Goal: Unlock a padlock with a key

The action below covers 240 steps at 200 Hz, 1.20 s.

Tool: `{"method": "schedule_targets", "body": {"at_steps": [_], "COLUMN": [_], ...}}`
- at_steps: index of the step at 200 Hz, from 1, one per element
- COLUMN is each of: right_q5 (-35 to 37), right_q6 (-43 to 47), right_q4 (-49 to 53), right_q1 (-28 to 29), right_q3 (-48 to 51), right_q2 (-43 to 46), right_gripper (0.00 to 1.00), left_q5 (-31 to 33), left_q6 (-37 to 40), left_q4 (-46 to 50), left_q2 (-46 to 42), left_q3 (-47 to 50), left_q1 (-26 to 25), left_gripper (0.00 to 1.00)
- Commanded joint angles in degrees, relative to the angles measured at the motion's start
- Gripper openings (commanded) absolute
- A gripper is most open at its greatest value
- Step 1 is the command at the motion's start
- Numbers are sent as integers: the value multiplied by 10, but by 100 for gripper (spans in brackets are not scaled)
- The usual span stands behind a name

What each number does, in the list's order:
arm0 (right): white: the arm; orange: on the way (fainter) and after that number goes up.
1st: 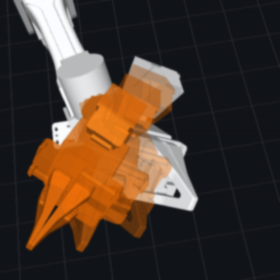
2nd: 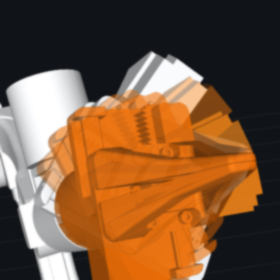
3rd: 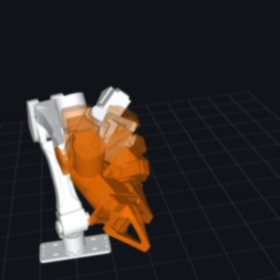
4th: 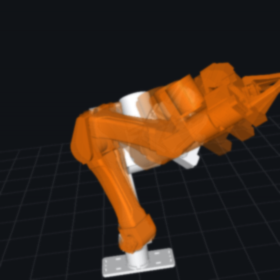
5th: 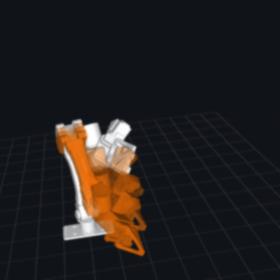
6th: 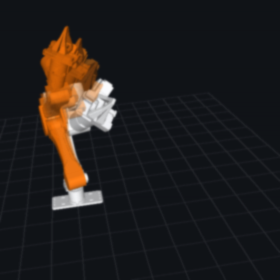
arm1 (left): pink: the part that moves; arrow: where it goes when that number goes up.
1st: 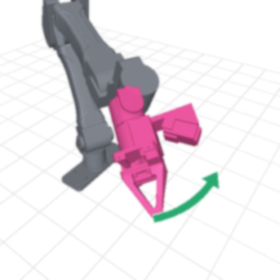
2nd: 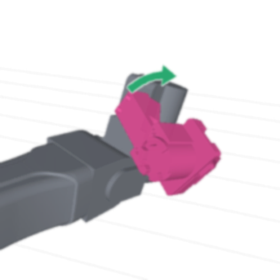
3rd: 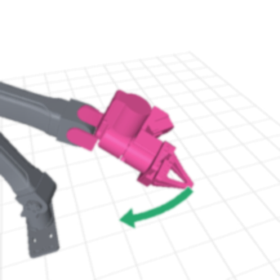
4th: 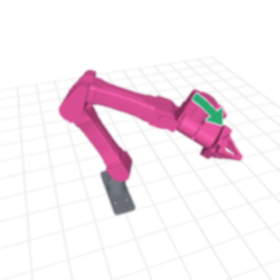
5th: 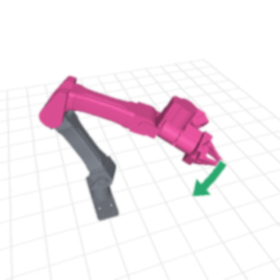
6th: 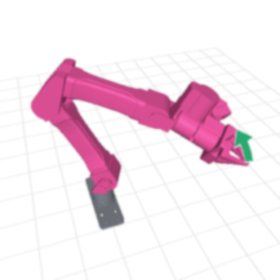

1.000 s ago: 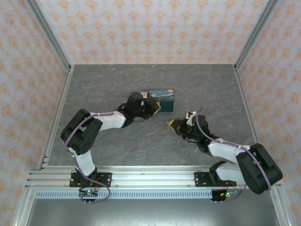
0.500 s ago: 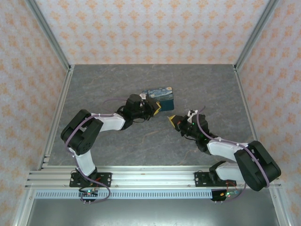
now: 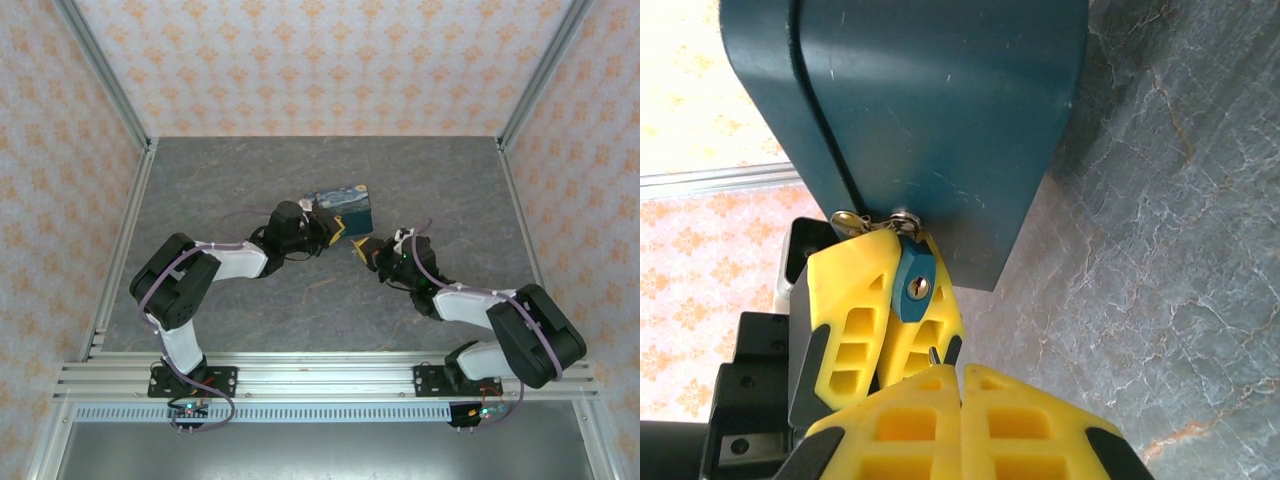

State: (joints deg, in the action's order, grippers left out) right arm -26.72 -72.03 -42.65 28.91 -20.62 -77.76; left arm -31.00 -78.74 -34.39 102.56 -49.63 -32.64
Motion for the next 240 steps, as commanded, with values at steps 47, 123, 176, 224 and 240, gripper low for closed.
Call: {"method": "schedule_targets", "body": {"at_steps": [47,123,176,224,240], "right_q5": [11,13,12,12,11], "right_q6": [-16,-18,-19,-19,-18], "right_q4": [-52,-52,-52,-49,-48], "right_q1": [5,5,6,6,6], "right_q3": [-25,-33,-39,-42,-42], "right_q2": [-37,-44,-49,-50,-53], "right_gripper": [0,0,0,0,0], "left_q5": [7,6,7,7,7], "left_q6": [-10,-9,-9,-10,-12], "left_q4": [-32,-30,-30,-32,-36], "left_q2": [4,9,10,13,14], "left_q3": [-8,-10,-11,-13,-13], "left_q1": [-9,-14,-17,-21,-22], "left_gripper": [0,0,0,0,0]}}
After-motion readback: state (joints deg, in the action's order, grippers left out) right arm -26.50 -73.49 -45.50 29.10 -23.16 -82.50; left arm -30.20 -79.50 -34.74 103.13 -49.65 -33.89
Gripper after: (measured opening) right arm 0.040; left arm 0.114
